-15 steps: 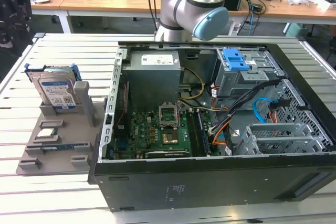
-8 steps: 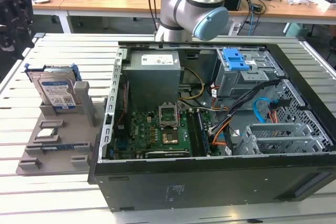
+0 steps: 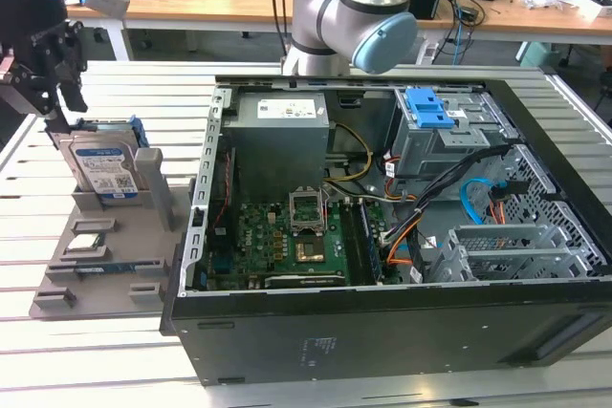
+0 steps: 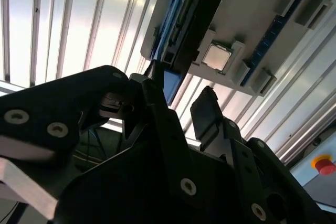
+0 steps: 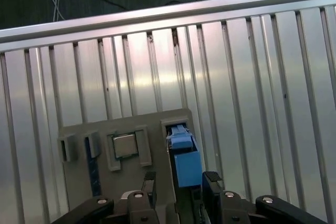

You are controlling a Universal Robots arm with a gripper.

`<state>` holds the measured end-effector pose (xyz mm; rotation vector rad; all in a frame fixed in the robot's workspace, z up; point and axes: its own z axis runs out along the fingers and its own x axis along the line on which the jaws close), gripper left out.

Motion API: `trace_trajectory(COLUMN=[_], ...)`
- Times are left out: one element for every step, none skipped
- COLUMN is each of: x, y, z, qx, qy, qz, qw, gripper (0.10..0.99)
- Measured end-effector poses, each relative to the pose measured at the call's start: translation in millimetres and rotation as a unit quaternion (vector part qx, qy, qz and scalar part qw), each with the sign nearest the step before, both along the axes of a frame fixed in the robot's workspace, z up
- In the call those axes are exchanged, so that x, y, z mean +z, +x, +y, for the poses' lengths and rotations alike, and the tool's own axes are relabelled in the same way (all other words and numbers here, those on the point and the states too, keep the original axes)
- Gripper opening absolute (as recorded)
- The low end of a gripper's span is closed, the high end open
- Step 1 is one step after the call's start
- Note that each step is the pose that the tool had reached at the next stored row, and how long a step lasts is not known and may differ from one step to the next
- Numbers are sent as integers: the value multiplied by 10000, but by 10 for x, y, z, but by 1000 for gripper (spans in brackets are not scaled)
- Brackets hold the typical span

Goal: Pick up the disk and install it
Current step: 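Pick up the disk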

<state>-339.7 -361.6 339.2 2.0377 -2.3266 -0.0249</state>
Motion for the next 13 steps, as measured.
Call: trace_trajectory(x=[-13,-25,-46,-58,-77,-105,-137,-155,-173,-205,-235,-260,-274], y=[2,5,12,17,22,29,36,39,43,50,58,65,70], z=[5,10,22,32,42,51,58,60,62,65,66,65,65], qx=[10,19,41,56,75,97,114,122,132,156,201,268,314], qy=[0,0,0,0,1,0,-1,-1,-2,-4,-6,-8,-9], qz=[1,0,0,0,-1,0,1,1,0,0,0,0,0], qw=[10000,10000,10000,10000,10000,10000,9999,9999,9999,9999,9998,9996,9995], gripper=[482,482,482,482,482,482,482,482,482,482,482,482,482])
